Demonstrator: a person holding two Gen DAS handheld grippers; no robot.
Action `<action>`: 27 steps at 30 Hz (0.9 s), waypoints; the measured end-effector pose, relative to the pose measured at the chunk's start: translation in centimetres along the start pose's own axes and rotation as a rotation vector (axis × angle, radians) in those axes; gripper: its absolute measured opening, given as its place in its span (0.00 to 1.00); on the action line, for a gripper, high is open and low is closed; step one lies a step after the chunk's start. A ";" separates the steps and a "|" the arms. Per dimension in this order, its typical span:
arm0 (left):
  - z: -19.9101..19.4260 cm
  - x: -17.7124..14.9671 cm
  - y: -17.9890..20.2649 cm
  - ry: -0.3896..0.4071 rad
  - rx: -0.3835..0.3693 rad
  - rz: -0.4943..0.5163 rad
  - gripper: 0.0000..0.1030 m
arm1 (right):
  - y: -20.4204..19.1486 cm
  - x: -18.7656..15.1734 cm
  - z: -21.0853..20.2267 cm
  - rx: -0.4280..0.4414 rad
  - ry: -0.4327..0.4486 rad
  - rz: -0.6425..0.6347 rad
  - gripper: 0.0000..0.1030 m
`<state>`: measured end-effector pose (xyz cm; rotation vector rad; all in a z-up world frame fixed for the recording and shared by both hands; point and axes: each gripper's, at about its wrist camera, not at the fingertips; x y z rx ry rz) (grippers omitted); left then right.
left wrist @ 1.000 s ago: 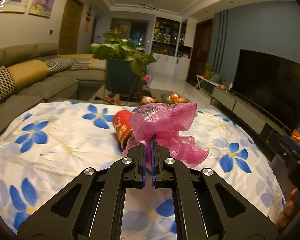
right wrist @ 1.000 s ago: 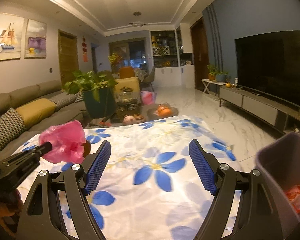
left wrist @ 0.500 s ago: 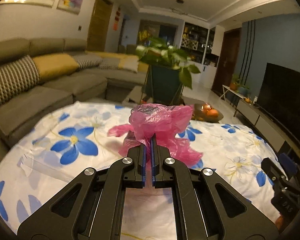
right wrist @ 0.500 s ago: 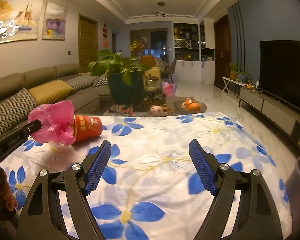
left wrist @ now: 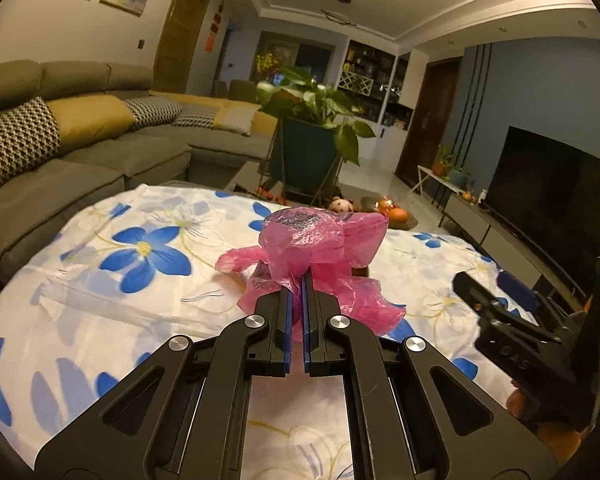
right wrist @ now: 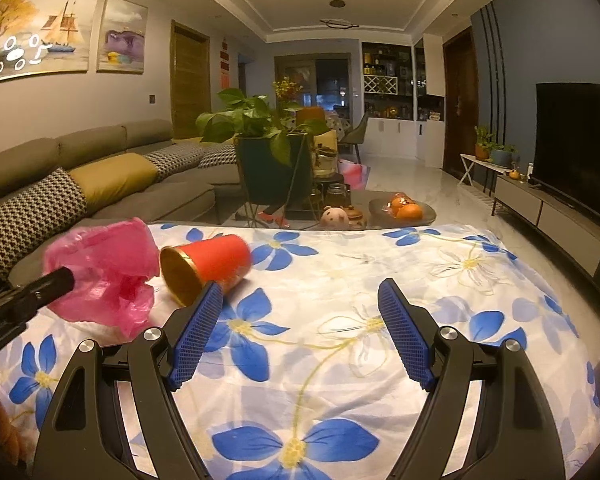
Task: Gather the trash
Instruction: 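Grasp the red paper cup with the right tool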
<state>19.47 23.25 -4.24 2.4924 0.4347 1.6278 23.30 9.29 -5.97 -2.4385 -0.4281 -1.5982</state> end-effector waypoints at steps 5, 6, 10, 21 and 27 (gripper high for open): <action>-1.0 1.2 -1.5 0.050 0.081 -0.012 0.03 | -1.4 0.3 0.7 0.018 -0.011 -0.020 0.73; -1.0 1.5 -2.0 0.061 0.111 -0.018 0.03 | -1.8 0.4 1.0 0.023 -0.016 -0.024 0.73; -0.2 2.8 -3.6 0.095 0.221 -0.028 0.03 | -3.4 0.8 2.4 0.034 -0.032 -0.058 0.70; 3.1 4.2 -6.6 0.068 0.341 -0.047 0.03 | -7.5 1.6 7.1 0.038 -0.088 -0.149 0.56; 3.5 3.8 -7.8 0.046 0.336 -0.076 0.03 | -7.9 1.5 9.5 0.023 -0.155 -0.163 0.20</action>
Point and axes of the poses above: each gripper's, at about its wrist camera, not at the fingertips, and z roughly the way its jaws point, y to its right, x to its top, and after that the axes turned 2 degrees about -z, right-handed
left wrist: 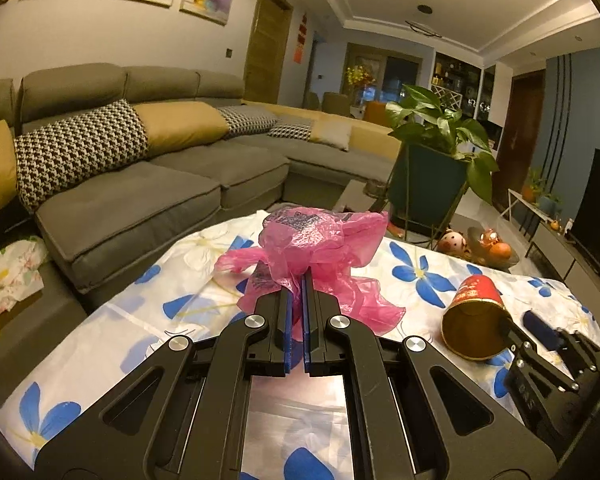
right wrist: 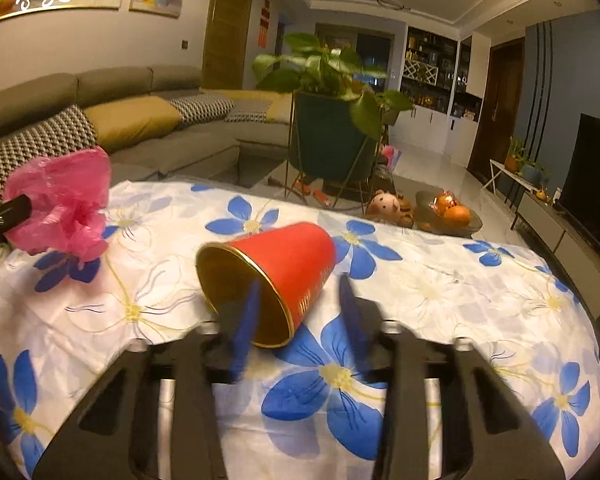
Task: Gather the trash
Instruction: 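Grasp the red paper cup with the right tool, then carry the pink bag and red cup over the grey bin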
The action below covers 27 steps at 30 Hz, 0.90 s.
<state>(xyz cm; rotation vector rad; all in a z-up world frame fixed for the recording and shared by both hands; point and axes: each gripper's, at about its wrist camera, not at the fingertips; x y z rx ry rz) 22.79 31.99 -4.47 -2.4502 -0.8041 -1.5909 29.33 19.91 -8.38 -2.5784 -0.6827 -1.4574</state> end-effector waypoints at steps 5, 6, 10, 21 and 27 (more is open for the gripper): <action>-0.4 -0.4 0.7 -0.003 -0.006 0.020 0.03 | 0.5 -0.1 -0.6 -0.010 0.021 0.007 0.03; -0.6 -0.5 0.8 -0.004 -0.006 0.026 0.03 | 0.7 -0.1 -0.9 -0.015 0.029 0.007 0.03; -1.7 -0.8 1.1 -0.001 -0.009 0.041 0.03 | 1.8 -0.6 -2.7 -0.032 0.061 0.035 0.03; -7.6 -2.2 3.8 0.039 -0.064 0.109 0.03 | 6.8 -3.5 -11.7 -0.079 0.169 0.118 0.03; -11.2 -3.6 7.1 0.050 -0.152 0.160 0.03 | 10.0 -6.3 -17.8 -0.146 0.225 0.156 0.03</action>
Point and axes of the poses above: each gripper's, at about its wrist camera, not at the fingertips, and z roughly the way its jaws point, y to its right, x to its top, and after that the axes turned 2 degrees about -z, right-handed
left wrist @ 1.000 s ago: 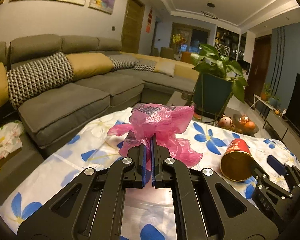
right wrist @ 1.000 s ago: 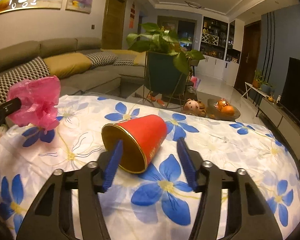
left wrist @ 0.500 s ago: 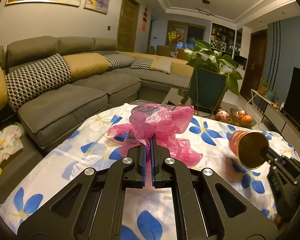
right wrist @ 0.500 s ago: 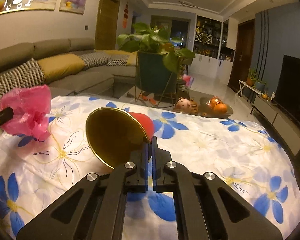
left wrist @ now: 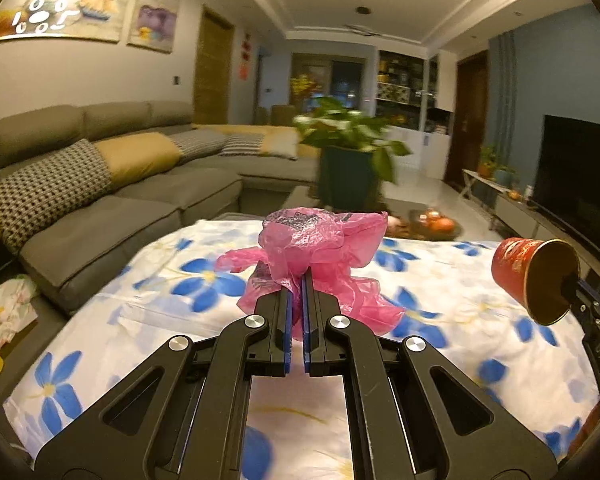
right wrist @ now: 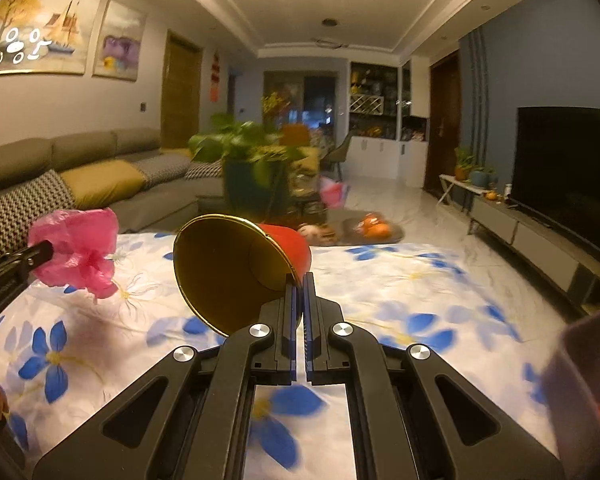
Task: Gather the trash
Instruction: 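Carry the pink bag and red cup over the grey bin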
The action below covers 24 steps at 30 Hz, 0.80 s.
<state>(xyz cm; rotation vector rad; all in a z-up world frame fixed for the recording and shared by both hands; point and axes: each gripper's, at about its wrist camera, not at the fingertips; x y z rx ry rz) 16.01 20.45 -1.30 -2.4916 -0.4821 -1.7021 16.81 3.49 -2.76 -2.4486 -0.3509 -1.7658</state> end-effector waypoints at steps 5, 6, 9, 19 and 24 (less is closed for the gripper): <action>-1.8 -0.6 4.3 0.004 -0.090 0.045 0.03 | 4.0 -0.5 -4.4 -0.073 0.031 0.037 0.03; -2.3 -0.8 5.5 0.005 -0.116 0.058 0.03 | 4.7 -0.6 -5.0 -0.087 0.035 0.043 0.03; -3.2 -1.2 8.3 0.005 -0.179 0.089 0.03 | 7.2 -0.9 -7.1 -0.142 0.051 0.064 0.03; -6.2 -2.5 19.8 0.024 -0.434 0.195 0.03 | 15.9 -2.7 -12.4 -0.385 0.085 0.153 0.03; -7.3 -4.0 26.1 0.014 -0.589 0.251 0.03 | 19.8 -3.9 -14.4 -0.518 0.097 0.186 0.03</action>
Point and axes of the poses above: each gripper's, at about its wrist camera, not at the fingertips, and z roughly the way its jaws point, y to its right, x to its top, and after that the axes turned 2 degrees about -z, right-handed
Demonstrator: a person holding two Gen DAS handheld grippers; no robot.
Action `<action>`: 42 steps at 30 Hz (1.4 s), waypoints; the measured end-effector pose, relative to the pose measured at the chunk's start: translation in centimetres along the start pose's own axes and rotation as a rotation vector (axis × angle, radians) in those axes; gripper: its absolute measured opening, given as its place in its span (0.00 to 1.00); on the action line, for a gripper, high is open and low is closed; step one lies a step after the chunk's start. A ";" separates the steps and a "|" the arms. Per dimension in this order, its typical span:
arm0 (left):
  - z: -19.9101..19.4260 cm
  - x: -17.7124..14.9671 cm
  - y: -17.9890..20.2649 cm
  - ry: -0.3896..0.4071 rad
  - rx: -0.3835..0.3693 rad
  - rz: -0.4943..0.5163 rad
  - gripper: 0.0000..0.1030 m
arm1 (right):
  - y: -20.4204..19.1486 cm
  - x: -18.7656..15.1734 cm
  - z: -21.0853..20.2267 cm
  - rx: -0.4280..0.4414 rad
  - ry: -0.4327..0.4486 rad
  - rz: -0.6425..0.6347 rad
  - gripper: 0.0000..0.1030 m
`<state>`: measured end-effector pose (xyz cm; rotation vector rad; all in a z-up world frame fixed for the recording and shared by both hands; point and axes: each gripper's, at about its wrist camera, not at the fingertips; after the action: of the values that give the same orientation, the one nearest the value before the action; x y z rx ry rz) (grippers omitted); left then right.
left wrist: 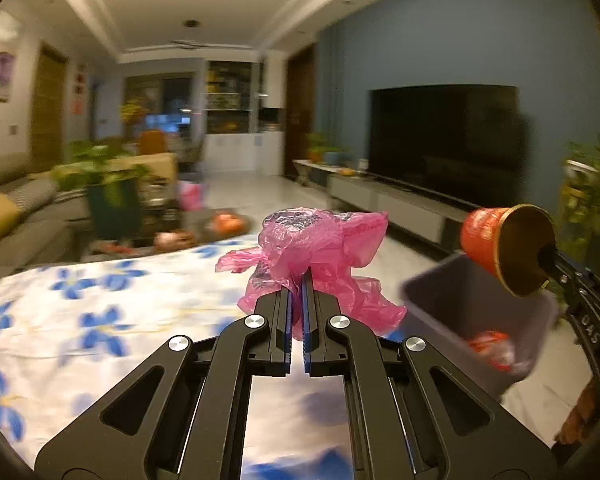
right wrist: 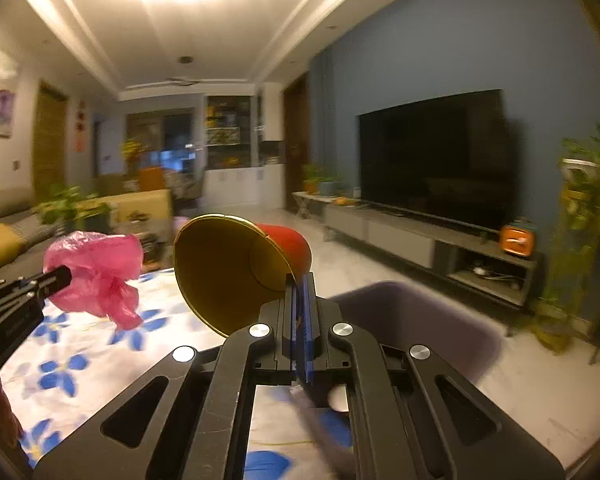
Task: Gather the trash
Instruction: 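Carry the pink bag and red cup over the grey bin, then open both tools to drop the pink bag and red cup into the bin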
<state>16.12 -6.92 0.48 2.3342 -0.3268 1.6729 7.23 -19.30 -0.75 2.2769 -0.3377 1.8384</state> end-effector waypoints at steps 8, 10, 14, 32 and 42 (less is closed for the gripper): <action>4.0 -0.9 7.2 -0.034 -0.180 0.040 0.03 | 4.3 -1.3 1.4 -0.115 -0.006 0.039 0.03; 5.1 -1.2 8.6 -0.046 -0.220 0.043 0.03 | 4.9 -1.7 1.8 -0.122 -0.011 0.044 0.03; 7.2 -1.9 10.6 -0.073 -0.264 0.048 0.03 | 5.6 -2.4 3.6 -0.112 -0.033 0.063 0.03; 4.8 -3.5 6.9 -0.051 -0.087 0.034 0.84 | 5.2 -4.0 1.4 -0.087 -0.108 0.073 0.77; -2.3 -3.9 3.2 -0.062 0.057 0.011 0.94 | 1.0 -3.4 -4.7 -0.010 -0.108 0.008 0.94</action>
<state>11.79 -9.08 -2.22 2.4340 -0.3086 1.6384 1.86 -18.67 -3.09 2.3766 -0.3715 1.7176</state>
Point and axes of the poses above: each gripper's, at about its wrist camera, not at the fingertips, and z roughly the way its jaws point, y to its right, x to its top, and after that the axes turned 2 degrees about -z, right-handed
